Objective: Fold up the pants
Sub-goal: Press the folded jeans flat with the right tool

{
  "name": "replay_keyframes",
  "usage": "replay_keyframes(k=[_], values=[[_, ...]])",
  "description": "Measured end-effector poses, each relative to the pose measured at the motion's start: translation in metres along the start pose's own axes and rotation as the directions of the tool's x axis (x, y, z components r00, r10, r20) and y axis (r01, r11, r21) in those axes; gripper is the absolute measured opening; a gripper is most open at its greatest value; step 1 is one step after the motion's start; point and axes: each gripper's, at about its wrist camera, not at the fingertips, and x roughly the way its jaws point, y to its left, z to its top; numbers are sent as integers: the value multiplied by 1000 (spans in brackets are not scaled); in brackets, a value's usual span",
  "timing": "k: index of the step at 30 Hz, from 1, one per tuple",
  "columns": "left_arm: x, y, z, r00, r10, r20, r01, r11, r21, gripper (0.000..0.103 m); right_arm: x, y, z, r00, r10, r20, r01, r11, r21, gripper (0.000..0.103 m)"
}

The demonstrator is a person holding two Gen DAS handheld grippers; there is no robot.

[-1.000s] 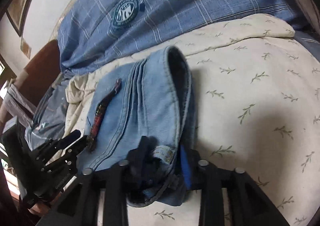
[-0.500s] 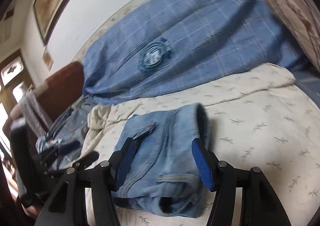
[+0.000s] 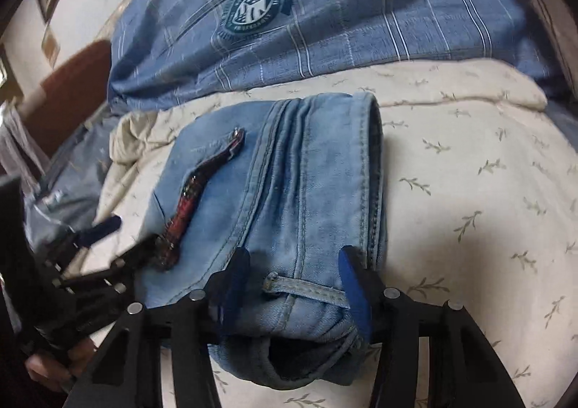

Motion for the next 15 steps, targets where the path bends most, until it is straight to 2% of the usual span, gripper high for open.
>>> replay_keyframes(k=[1,3,5,7,9,11,15], values=[[-2,2,4,1000,-7,3,7,1000,3,77,-2,0,0,1000,2,-3,-2,1000,-1,54],[-10,11,17,999,-27,36,27,999,-19,77,-10,-4,9,998,59,16,-59,998,32,54],[-12,20,37,998,-38,58,41,998,-44,77,-24,-9,23,988,120,92,-126,990,62,54],[-6,20,55,998,-10,56,13,999,-42,77,-30,-10,39,980,133,148,-141,989,51,55],[9,17,73,999,12,42,-11,1000,-27,77,-20,-13,57,980,139,144,-149,987,61,55],[34,17,87,1000,15,-11,-15,1000,-25,77,-3,-18,70,981,140,131,-152,985,85,55],[77,14,91,994,13,-111,-16,1000,-26,77,38,-31,79,993,109,43,-113,987,114,55]])
